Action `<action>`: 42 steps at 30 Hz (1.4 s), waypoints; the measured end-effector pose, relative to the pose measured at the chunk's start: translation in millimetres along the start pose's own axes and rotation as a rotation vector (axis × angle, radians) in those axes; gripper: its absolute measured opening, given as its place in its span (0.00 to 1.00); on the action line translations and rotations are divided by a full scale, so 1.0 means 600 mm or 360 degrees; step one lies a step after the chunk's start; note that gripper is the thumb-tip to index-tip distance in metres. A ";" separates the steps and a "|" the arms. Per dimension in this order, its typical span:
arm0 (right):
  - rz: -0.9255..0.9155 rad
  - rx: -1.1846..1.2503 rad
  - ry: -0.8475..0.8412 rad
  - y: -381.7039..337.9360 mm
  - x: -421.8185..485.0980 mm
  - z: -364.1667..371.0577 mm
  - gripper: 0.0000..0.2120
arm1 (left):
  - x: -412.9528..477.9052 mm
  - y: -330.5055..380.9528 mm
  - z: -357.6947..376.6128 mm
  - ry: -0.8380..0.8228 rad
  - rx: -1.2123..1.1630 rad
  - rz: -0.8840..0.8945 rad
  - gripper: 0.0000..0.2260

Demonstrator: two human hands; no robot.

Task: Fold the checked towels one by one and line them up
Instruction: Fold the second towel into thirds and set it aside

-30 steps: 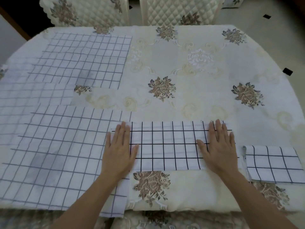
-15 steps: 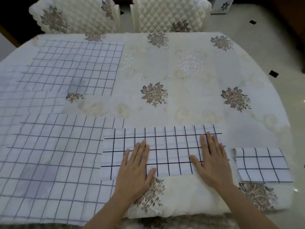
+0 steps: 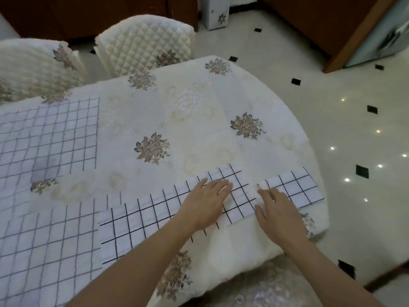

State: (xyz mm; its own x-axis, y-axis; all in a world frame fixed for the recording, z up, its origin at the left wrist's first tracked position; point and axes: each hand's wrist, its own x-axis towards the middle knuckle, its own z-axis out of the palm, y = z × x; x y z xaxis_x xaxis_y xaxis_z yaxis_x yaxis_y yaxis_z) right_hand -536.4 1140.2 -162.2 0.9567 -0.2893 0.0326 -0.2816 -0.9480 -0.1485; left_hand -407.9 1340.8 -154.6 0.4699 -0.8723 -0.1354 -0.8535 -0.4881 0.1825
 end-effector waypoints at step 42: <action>0.0668 0.0273 -0.0195 -0.042 0.062 0.035 0.15 | 0.229 -0.018 -0.032 -0.0444 0.0156 0.0742 0.19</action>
State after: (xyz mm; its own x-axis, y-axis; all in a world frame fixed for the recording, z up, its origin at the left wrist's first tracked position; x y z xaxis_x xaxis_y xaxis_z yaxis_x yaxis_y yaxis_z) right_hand -492.4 1156.2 -177.9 0.7673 -0.6153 -0.1805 -0.6395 -0.7138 -0.2854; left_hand -329.6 1225.8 -156.3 -0.0291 -0.9479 -0.3173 -0.9801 -0.0353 0.1954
